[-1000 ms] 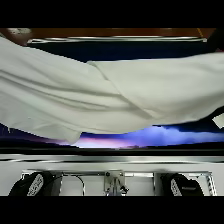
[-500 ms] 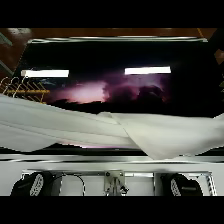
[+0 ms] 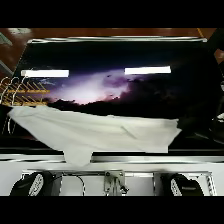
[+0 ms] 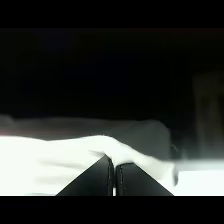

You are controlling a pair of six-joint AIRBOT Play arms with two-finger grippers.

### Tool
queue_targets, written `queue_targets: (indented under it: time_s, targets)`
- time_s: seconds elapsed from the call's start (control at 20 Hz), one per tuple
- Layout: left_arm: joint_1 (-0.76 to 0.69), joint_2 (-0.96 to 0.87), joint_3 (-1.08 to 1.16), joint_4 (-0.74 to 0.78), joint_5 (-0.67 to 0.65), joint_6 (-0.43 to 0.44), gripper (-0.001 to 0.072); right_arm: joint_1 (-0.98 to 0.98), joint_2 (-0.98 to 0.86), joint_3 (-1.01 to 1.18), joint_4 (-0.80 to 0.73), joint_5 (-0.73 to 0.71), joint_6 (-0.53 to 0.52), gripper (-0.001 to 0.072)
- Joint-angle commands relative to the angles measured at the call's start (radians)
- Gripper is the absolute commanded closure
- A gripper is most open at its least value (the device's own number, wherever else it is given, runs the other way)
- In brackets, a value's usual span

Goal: Fold the shirts.

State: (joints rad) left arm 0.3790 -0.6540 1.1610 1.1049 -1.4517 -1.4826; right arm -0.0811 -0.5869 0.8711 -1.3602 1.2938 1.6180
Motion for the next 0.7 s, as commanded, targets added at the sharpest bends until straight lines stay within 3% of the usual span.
queue_targets:
  time_s: [0.0,0.2,0.35,0.5,0.55,0.6,0.65]
  targets:
    - [-0.007,-0.145,-0.24,-0.233,0.357,0.052,0.067,0.0,-0.191,-0.093,0.117,-0.459,0.054,0.0651]
    - [-0.107,-0.41,-0.248,-0.333,0.591,0.137,0.067,0.001,-0.433,-0.093,0.347,-0.75,0.053,0.0651]
    - [-0.222,-0.557,-0.248,-0.351,0.729,0.136,0.0669,0.004,-0.566,-0.093,0.413,-0.766,0.053,0.0651]
    - [-0.311,-0.651,-0.248,-0.359,0.779,0.135,0.0668,0.048,-0.649,-0.093,0.418,-0.748,0.053,0.0642]
    - [-0.325,-0.664,-0.248,-0.359,0.777,0.135,0.0665,0.064,-0.656,-0.093,0.425,-0.756,0.053,0.0546]
    - [-0.324,-0.664,-0.246,-0.358,0.763,0.135,0.0611,0.073,-0.653,-0.091,0.449,-0.759,0.053,0.0317]
    - [-0.305,-0.659,-0.232,-0.357,0.732,0.135,0.0453,0.065,-0.643,-0.076,0.472,-0.725,0.052,0.0201]
